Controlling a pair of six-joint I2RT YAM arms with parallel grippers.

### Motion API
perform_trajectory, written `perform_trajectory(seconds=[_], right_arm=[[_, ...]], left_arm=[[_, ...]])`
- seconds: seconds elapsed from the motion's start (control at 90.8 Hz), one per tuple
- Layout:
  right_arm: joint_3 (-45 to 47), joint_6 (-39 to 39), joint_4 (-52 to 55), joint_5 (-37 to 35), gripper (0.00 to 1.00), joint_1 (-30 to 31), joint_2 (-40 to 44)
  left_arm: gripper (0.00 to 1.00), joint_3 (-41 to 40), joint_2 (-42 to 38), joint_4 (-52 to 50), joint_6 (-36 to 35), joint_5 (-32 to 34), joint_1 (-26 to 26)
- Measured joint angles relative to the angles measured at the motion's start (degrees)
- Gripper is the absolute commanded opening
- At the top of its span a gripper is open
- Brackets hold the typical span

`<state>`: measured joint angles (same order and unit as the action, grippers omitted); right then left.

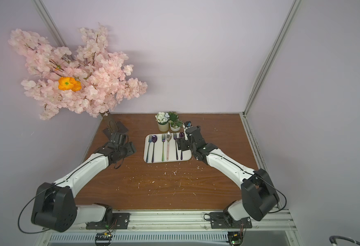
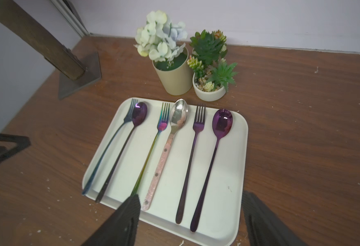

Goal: Set the spoon and fork side by side
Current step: Adjust the spoon on the tray.

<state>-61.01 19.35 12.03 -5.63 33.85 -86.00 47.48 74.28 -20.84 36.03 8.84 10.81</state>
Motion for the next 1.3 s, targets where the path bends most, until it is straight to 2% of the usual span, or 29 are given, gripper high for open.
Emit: perform_trajectory(seconds=[0.22, 0.407, 0.914, 1.299], right_arm=[[-4.61, -0.33, 6.75, -4.98, 0.68, 2.73, -10.86], [-6.01, -0.81, 11.39, -7.06, 0.79, 3.28, -15.85], [-7.17, -0.79, 13.11, -9.05, 0.8, 3.28, -20.02], [-7.13, -0.81, 13.11, -9.88, 0.77, 3.26, -20.31]], left_arm=[[0.86, -4.7, -3.72, 3.32, -0.22, -1.03, -2.23], [0.87, -5.29, -3.63, 5.29, -1.4, -2.1, -2.29], [0.87, -5.29, -3.08, 8.02, -2.93, -4.28, -2.54], [0.88, -5.31, -2.8, 8.04, -3.06, -4.66, -2.6]])
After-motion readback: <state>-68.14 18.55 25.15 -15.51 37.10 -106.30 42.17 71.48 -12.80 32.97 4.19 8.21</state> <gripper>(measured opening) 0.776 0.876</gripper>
